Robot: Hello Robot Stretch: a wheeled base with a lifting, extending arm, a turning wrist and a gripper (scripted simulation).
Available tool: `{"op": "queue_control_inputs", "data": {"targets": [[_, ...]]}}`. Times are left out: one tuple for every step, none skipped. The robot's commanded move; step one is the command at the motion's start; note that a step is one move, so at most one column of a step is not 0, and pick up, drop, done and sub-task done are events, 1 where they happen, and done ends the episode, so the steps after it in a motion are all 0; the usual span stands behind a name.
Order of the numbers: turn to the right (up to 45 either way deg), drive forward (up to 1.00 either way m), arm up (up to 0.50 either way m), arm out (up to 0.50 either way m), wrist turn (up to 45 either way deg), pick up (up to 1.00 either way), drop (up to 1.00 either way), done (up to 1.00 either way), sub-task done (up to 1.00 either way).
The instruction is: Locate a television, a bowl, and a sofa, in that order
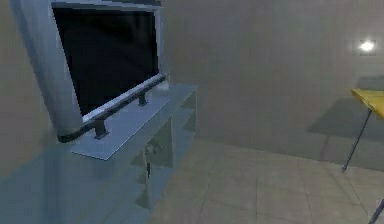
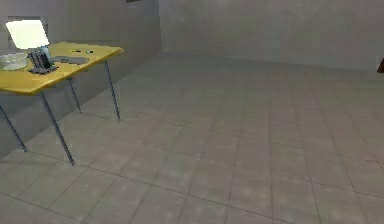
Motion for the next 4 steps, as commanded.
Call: {"op": "queue_control_inputs", "data": {"targets": [[-18.0,0.00,0.00,0.00,0.0,0.00,0.00,0.00,0.00],[0.0,0.00,0.00,0.00,0.0,0.00,0.00,0.00,1.00],[45.0,0.00,0.00,0.00,0.0,0.00,0.00,0.00,0.00],[12.0,0.00,0.00,0.00,0.0,0.00,0.00,0.00,0.00]]}}
